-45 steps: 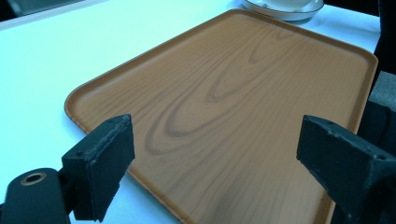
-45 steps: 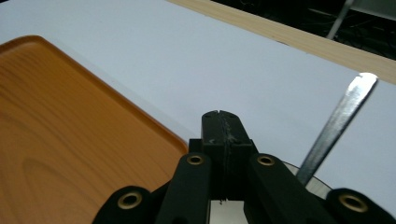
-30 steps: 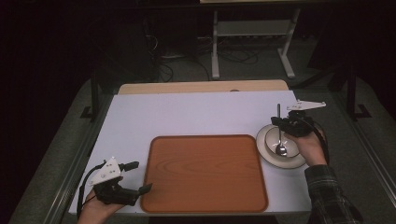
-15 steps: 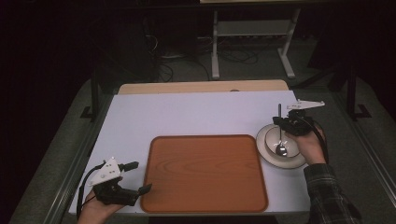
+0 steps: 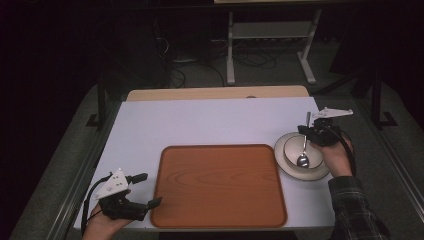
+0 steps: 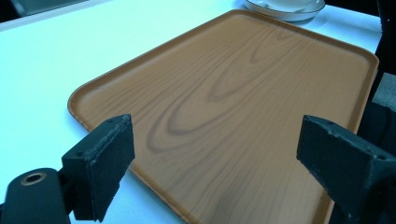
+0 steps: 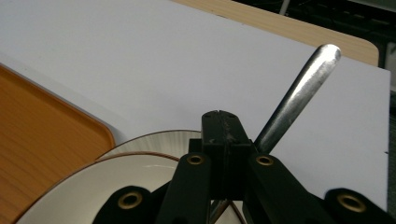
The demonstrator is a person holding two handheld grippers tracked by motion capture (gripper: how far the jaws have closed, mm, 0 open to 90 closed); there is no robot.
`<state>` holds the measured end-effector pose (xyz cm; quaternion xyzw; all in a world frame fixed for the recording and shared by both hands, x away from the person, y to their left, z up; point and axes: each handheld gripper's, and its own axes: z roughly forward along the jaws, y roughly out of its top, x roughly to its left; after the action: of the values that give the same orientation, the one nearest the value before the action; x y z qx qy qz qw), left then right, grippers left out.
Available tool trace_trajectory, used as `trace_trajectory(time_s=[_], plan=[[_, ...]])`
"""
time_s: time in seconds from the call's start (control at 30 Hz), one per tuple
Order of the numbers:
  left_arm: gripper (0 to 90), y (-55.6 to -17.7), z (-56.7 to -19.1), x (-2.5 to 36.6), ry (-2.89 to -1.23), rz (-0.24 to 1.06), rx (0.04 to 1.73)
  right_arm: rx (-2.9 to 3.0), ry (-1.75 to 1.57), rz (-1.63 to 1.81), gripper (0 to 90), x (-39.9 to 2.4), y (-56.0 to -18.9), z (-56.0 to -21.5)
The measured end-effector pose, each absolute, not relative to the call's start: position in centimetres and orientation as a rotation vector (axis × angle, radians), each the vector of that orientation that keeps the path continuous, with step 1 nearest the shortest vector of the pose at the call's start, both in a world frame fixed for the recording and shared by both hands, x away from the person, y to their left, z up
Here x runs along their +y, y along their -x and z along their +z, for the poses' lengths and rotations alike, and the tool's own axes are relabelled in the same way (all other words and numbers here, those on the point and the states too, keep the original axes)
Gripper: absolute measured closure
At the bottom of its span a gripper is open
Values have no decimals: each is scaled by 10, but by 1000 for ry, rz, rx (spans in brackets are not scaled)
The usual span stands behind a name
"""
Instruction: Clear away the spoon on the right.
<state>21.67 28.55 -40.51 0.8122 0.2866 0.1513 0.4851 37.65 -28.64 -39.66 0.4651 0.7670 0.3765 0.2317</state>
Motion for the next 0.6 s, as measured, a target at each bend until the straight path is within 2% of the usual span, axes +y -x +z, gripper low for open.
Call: trace_trajectory(time_s=[0.6], plan=[[109, -217, -405, 285, -1974, 369, 697, 2077, -1306, 1023, 896, -308, -364, -395]])
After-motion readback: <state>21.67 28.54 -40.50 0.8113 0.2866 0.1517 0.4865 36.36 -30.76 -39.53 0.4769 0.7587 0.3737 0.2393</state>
